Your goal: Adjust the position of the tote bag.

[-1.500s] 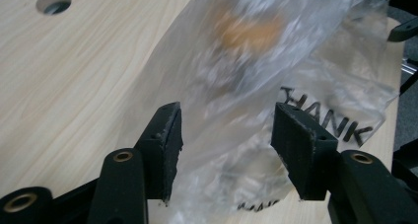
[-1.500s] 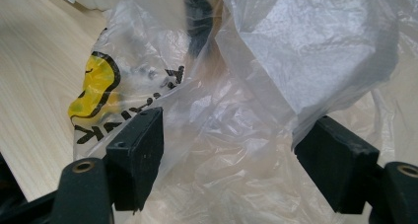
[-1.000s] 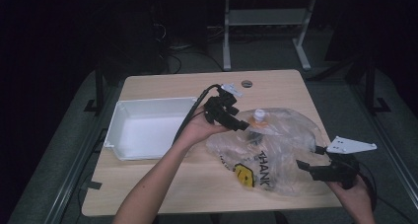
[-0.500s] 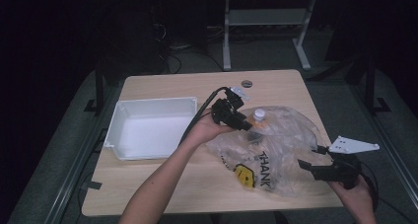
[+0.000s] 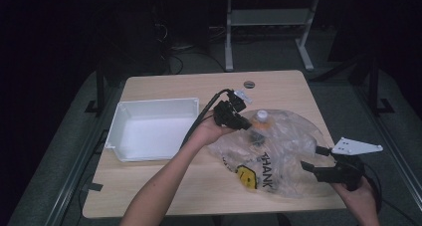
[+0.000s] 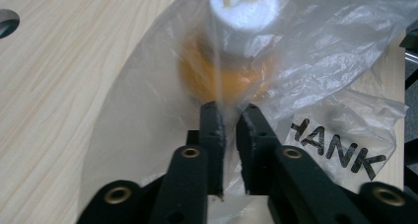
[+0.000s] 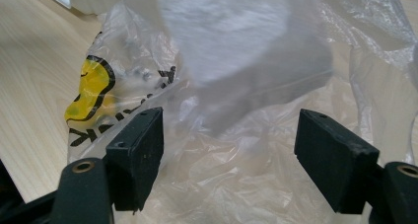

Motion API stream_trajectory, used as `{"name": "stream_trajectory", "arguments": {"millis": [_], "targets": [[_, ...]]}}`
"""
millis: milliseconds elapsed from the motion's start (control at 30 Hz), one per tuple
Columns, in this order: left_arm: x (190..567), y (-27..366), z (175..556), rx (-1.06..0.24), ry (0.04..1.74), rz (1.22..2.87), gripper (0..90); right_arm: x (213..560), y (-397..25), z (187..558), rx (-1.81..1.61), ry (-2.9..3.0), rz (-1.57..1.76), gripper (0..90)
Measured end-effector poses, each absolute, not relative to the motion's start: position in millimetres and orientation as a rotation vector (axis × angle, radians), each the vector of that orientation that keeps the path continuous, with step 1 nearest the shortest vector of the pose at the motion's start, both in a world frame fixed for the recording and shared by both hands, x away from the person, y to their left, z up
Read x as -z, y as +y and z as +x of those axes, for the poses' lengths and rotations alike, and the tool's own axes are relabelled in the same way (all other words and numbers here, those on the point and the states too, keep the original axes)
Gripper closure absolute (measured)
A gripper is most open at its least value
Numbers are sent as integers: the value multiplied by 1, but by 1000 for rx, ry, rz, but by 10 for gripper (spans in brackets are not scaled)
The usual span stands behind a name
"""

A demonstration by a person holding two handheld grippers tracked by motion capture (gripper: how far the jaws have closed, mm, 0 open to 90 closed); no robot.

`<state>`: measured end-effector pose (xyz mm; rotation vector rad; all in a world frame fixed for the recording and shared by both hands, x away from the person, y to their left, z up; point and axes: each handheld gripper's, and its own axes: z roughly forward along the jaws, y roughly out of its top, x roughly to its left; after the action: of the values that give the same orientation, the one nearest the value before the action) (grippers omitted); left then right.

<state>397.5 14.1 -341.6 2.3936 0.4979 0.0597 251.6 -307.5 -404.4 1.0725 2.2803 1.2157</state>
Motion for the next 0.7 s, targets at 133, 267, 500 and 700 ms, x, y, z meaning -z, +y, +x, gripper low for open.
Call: {"name": "stream_trajectory", "arguments": {"millis": [133,267,500,700], "targets": [[341,19,398,-84,515,2383,887,405,-307,252,-1214,2286,1065,266],[342,24,398,-98,523,2394,895,406,-305,252,-1208,2295,1062,265],[348,37,402,-88,593,2363,895,406,-303,252,-1209,2307,1061,266],[351,42,404,-96,621,2370,895,407,-299,252,-1209,2325,1043,266]]}}
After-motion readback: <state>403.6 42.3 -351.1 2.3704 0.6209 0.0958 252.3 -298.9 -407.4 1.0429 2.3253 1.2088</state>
